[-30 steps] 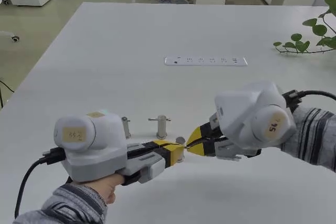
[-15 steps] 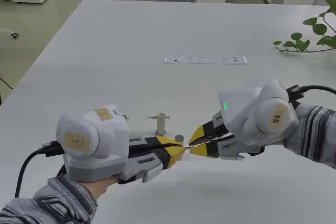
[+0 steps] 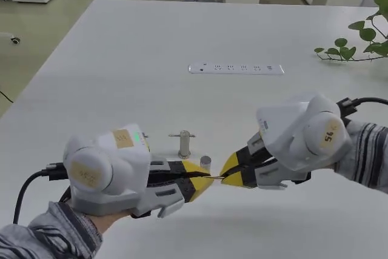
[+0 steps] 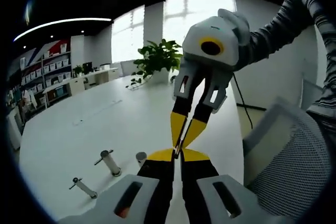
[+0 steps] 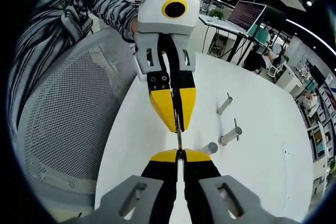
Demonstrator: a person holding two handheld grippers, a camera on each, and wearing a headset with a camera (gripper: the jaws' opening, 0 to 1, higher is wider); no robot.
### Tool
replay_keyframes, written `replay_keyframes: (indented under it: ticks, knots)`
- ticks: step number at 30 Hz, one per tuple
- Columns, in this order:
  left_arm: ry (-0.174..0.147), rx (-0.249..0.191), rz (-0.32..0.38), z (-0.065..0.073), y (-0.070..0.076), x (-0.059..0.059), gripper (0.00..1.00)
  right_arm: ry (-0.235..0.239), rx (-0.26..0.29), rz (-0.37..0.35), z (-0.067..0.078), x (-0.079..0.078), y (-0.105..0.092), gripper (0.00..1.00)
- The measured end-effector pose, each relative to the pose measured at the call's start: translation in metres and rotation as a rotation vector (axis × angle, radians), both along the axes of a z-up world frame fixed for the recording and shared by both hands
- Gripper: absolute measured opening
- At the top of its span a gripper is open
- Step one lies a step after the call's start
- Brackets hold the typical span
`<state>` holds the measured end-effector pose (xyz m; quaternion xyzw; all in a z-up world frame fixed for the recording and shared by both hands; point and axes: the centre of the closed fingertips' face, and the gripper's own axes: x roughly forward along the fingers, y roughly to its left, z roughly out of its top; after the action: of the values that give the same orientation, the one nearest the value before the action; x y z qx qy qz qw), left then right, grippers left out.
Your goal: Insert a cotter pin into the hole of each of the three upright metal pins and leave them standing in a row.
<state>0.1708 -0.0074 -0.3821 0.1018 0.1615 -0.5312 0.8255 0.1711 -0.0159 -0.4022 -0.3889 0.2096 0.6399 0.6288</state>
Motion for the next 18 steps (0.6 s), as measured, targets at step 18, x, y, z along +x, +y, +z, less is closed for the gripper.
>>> replay_keyframes:
  ticks: [18]
  knots:
    - [-0.042, 0.036, 0.200, -0.018, 0.009, 0.033, 0.20, -0.068, -0.051, -0.098, -0.015, 0.034, -0.021, 0.00]
